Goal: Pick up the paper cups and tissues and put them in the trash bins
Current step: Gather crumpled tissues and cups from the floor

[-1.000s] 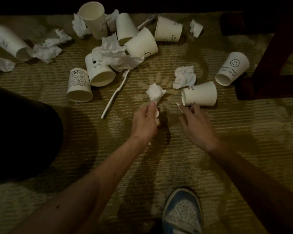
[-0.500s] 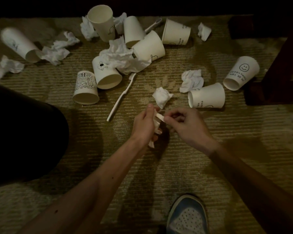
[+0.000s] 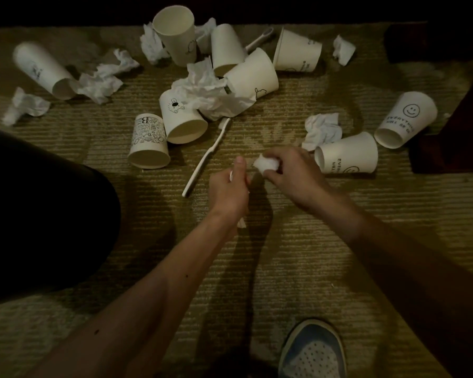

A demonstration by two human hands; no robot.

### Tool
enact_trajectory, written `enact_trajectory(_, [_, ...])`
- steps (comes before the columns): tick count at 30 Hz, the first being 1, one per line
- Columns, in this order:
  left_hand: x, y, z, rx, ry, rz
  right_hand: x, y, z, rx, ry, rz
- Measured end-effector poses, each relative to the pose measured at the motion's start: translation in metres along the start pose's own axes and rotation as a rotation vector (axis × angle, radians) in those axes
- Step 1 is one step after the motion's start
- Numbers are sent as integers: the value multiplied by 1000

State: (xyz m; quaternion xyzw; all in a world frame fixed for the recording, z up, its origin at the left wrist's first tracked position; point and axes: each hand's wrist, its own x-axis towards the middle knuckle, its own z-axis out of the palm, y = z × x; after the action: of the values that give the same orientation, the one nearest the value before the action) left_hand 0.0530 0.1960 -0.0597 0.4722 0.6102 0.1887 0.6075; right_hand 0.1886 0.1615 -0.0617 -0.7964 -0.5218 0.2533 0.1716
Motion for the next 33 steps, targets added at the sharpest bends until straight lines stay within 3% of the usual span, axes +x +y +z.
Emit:
enact_trajectory(3, [1, 1, 0, -31, 26, -28, 3, -7, 2, 133, 5, 102])
enact_trajectory(7, [6, 4, -1, -51, 75, -72, -2, -17, -5, 662, -56, 249])
enact_trajectory(11, [6, 17, 6, -124, -53, -105, -7, -23, -19, 838, -70, 239])
enact_trajectory(15, [3, 34, 15, -237, -231, -99, -6, -20, -32, 674, -157, 110])
enact_trajectory(19, [6, 37, 21, -248, -121, -35, 10, -10, -60, 488, -90, 42])
enact_trajectory(22, [11, 38, 19, -238, -98, -7, 36, 12, -80, 161, 49, 92])
enact_trajectory(26, [14, 40, 22, -226, -127, -28, 56, 39, -82, -222, -57, 141])
enact_trajectory(29, [17, 39, 24, -231, -127, -56, 63, 46, -74, -219, -144, 184])
enact_trajectory(33, [18, 38, 23, -237, -149, -52, 67, 49, -70, -189, -62, 208])
